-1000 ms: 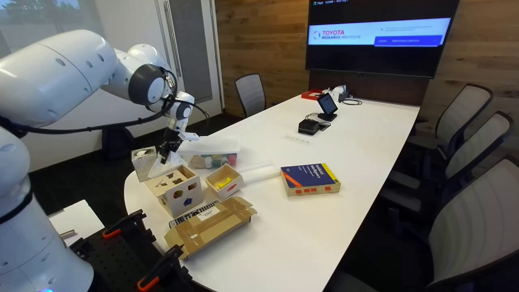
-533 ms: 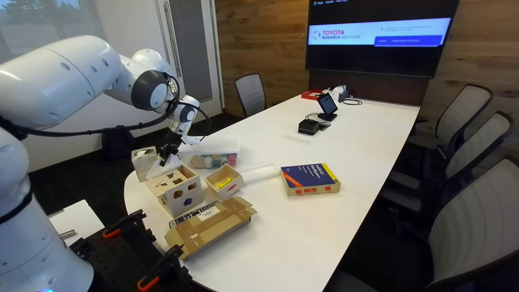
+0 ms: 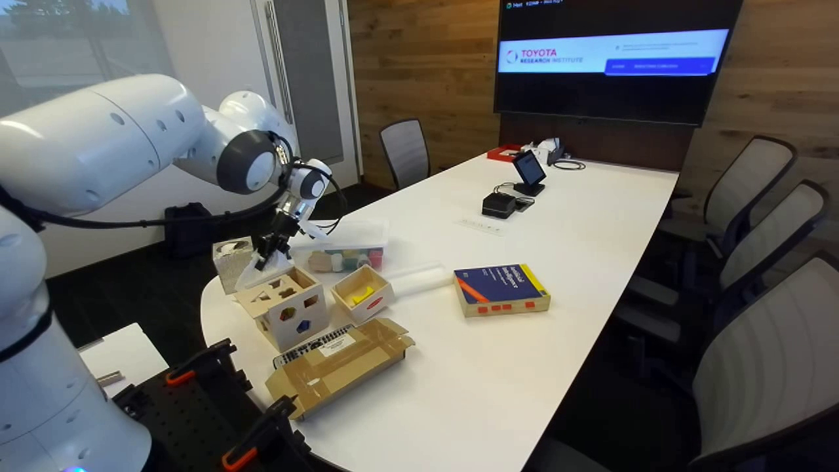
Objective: Wipe the cardboard box with the napkin
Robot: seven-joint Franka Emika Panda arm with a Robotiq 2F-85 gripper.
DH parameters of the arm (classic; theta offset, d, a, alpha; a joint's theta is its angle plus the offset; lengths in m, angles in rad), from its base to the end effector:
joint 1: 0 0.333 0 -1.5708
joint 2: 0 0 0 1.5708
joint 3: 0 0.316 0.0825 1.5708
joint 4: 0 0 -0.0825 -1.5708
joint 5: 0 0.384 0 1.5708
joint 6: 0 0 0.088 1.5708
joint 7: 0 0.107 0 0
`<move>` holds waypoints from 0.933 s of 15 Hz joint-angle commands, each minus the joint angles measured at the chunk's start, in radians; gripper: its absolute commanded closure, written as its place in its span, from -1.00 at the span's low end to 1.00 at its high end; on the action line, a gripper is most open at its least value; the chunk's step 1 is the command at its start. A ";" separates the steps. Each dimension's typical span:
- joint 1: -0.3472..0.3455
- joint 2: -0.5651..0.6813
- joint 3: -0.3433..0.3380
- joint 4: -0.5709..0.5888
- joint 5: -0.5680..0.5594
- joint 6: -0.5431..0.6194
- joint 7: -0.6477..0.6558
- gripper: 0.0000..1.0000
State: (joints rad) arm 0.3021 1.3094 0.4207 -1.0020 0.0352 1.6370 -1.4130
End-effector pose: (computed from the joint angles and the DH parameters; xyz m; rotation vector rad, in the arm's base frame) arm 0.5652 0.3916 0.0415 -1.3537 -2.0074 0.4638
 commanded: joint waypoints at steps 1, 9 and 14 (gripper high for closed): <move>0.027 0.050 -0.023 0.119 0.020 -0.072 -0.012 0.06; 0.038 0.067 -0.047 0.221 -0.018 -0.127 0.030 -1.00; 0.016 0.006 -0.083 0.205 -0.029 0.020 0.151 -1.00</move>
State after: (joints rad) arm 0.3225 1.3670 0.3683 -0.7822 0.0187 1.5869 -1.3412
